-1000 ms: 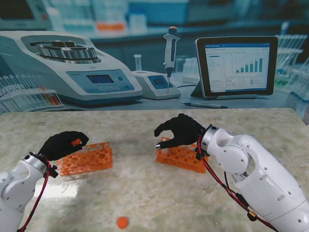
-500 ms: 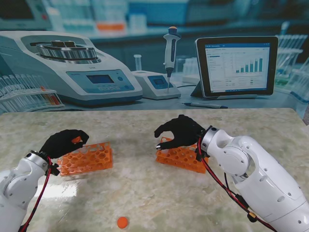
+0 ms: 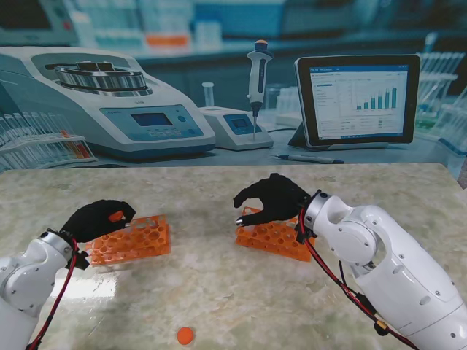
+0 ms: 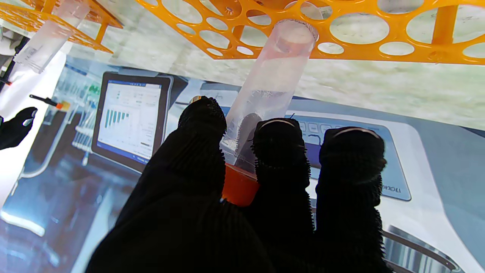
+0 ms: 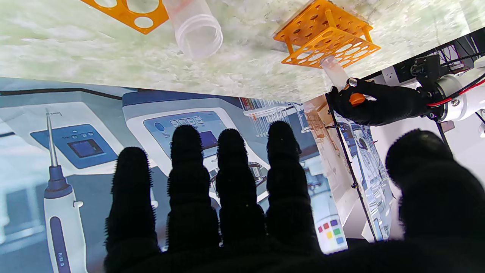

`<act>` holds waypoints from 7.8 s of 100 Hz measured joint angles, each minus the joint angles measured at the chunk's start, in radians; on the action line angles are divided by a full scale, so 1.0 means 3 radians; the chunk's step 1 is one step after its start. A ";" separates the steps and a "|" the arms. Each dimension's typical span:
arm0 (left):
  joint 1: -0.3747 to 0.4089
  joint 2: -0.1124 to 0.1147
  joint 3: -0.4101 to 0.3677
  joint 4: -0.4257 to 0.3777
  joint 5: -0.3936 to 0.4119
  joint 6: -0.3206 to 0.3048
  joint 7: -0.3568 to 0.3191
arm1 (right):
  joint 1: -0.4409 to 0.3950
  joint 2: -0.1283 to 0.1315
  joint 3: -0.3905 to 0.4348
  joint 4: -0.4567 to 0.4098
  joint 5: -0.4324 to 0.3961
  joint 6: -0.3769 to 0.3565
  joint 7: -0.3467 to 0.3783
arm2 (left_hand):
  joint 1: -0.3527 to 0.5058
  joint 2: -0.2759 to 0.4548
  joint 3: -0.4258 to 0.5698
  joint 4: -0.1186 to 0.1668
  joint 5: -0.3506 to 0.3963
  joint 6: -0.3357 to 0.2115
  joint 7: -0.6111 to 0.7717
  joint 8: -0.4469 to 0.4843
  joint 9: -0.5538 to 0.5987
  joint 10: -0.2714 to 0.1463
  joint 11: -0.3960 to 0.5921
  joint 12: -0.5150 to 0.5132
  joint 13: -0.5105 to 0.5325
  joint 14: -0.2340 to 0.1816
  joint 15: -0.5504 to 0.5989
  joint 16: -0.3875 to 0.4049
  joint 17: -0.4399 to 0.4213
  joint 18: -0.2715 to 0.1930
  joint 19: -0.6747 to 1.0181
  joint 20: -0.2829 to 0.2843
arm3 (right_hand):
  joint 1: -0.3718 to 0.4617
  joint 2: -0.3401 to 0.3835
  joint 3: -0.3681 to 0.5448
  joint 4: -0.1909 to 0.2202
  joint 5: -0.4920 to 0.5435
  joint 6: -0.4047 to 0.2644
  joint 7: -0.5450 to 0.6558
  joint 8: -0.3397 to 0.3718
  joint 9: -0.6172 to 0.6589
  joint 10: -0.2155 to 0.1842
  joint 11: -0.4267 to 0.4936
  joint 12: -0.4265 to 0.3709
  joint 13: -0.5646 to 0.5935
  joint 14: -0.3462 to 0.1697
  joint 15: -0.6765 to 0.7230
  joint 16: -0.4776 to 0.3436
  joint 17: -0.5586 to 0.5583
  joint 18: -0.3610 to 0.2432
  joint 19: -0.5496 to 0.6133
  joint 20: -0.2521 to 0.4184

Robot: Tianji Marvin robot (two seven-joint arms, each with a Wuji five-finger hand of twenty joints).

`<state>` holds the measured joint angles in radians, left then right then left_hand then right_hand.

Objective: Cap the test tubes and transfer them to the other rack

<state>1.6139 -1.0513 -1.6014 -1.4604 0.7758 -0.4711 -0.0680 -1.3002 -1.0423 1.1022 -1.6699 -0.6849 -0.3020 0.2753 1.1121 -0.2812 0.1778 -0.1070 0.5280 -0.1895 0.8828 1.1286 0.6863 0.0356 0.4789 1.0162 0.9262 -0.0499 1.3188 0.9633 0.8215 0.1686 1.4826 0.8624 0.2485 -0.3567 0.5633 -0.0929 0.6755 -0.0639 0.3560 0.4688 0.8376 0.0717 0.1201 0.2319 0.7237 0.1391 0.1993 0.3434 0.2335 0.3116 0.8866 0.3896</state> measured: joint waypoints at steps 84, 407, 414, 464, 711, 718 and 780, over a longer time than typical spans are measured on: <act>-0.0016 0.0030 0.0050 0.0084 0.0079 0.0071 -0.0096 | -0.0068 0.0003 0.0086 -0.0048 -0.0037 -0.0048 0.0011 | -0.0108 0.0060 -0.0313 0.0435 0.0254 0.0029 -0.1040 -0.2013 -0.0161 0.0083 -0.1030 -0.2039 -0.1162 0.0828 -0.3668 -0.1490 -0.2195 0.0848 -0.2553 -0.0880 | 0.0000 0.0000 0.0000 0.0000 0.0000 -0.0002 0.0000 0.0000 0.0000 0.0000 0.0000 0.0000 0.0000 0.0000 0.0000 0.0000 -0.0015 0.0000 0.0000 0.0001; -0.0297 0.0050 0.0263 -0.0070 -0.0005 -0.0199 -0.0128 | -0.0559 0.0011 0.0548 -0.0370 -0.0219 -0.0224 -0.0113 | -0.0689 0.0732 -0.0559 0.0442 -0.0016 0.0356 -0.1960 -0.2811 -0.0795 0.0118 -0.1388 -0.2807 -0.2238 0.0679 -0.4244 -0.2389 -0.2892 0.0582 -0.4568 -0.1664 | 0.0001 0.0002 0.0000 0.0000 0.0000 -0.0017 0.0000 0.0000 0.0000 -0.0001 0.0000 0.0000 -0.0038 0.0000 -0.0001 0.0000 -0.0055 0.0000 -0.0038 0.0039; -0.0288 0.0048 0.0289 -0.0117 -0.0043 -0.0200 -0.0131 | -0.0598 0.0010 0.0585 -0.0382 -0.0237 -0.0236 -0.0145 | -0.0690 0.0732 -0.0559 0.0442 -0.0016 0.0357 -0.1961 -0.2811 -0.0794 0.0118 -0.1388 -0.2807 -0.2205 0.0683 -0.4243 -0.2389 -0.2884 0.0582 -0.4568 -0.1664 | 0.0001 0.0002 0.0000 0.0000 0.0000 -0.0017 0.0000 0.0000 0.0000 -0.0001 0.0000 0.0000 -0.0038 0.0000 -0.0001 0.0000 -0.0055 0.0000 -0.0038 0.0039; -0.0359 0.0041 0.0769 -0.0321 -0.0406 0.0135 -0.0296 | -0.0857 -0.0011 0.0782 -0.0356 -0.0362 -0.0313 -0.0408 | -0.0845 0.0753 -0.0593 0.0445 -0.0051 0.0422 -0.2094 -0.2882 -0.0793 0.0118 -0.1388 -0.2807 -0.2068 0.0773 -0.4237 -0.2389 -0.2762 0.0804 -0.4568 -0.1664 | 0.0001 0.0002 0.0000 0.0000 0.0000 -0.0017 0.0001 0.0000 0.0000 -0.0001 0.0000 0.0000 -0.0038 0.0000 -0.0002 0.0000 -0.0061 0.0000 -0.0041 0.0039; -0.0601 -0.0171 0.1544 0.0022 -0.0882 0.0420 0.0162 | 0.0192 -0.0238 -0.0663 0.1561 -0.0446 0.0233 -0.1895 | -0.0922 0.0805 -0.0592 0.0445 -0.0153 0.0499 -0.2209 -0.2970 -0.0790 0.0193 -0.1390 -0.2811 -0.2031 0.0808 -0.4237 -0.2389 -0.2728 0.0827 -0.4569 -0.1746 | 0.0001 -0.0262 0.0317 -0.0018 -0.0377 0.0287 -0.0254 -0.0219 -0.0447 0.0040 -0.0143 -0.0424 -0.0452 -0.0044 -0.0245 -0.0618 -0.0209 0.0000 -0.0252 -0.0426; -0.0602 -0.0170 0.1544 0.0022 -0.0881 0.0420 0.0160 | 0.0214 -0.0245 -0.0710 0.1596 -0.0452 0.0233 -0.1953 | -0.0922 0.0805 -0.0592 0.0445 -0.0153 0.0499 -0.2209 -0.2970 -0.0790 0.0193 -0.1390 -0.2811 -0.2031 0.0808 -0.4237 -0.2389 -0.2728 0.0827 -0.4569 -0.1746 | 0.0001 -0.0262 0.0317 -0.0018 -0.0377 0.0287 -0.0254 -0.0219 -0.0447 0.0041 -0.0143 -0.0424 -0.0452 -0.0044 -0.0245 -0.0619 -0.0209 0.0000 -0.0251 -0.0427; -0.0619 -0.0166 0.1551 0.0044 -0.0856 0.0422 0.0148 | 0.0475 -0.0361 -0.1124 0.1981 -0.0317 0.0238 -0.2214 | -0.0922 0.0805 -0.0592 0.0445 -0.0153 0.0499 -0.2209 -0.2970 -0.0790 0.0193 -0.1390 -0.2811 -0.2031 0.0808 -0.4237 -0.2389 -0.2741 0.0826 -0.4569 -0.1746 | 0.0001 -0.0262 0.0398 -0.0018 -0.0448 0.0181 -0.0247 -0.0231 -0.0484 -0.0009 -0.0227 -0.0491 -0.0529 -0.0036 -0.0250 -0.0662 -0.0223 0.0000 -0.0252 -0.0508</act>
<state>1.4281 -1.1012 -1.1360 -1.4471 0.5192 -0.3444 -0.0235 -1.1577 -1.1508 0.7650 -1.0756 -0.7798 -0.2306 -0.3890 0.8355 -0.0398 0.0002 0.0264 0.4821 -0.0397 0.2201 0.2377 0.4493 0.0935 0.0619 0.1728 0.3170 0.1926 0.0477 0.2465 -0.0008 0.4164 0.1119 0.3386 0.2488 -0.4352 0.6826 -0.0983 0.5411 -0.0095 0.2820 0.3995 0.6924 0.0691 0.0520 0.0846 0.5651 0.1281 0.1243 0.1447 0.1666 0.3118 0.8112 0.2370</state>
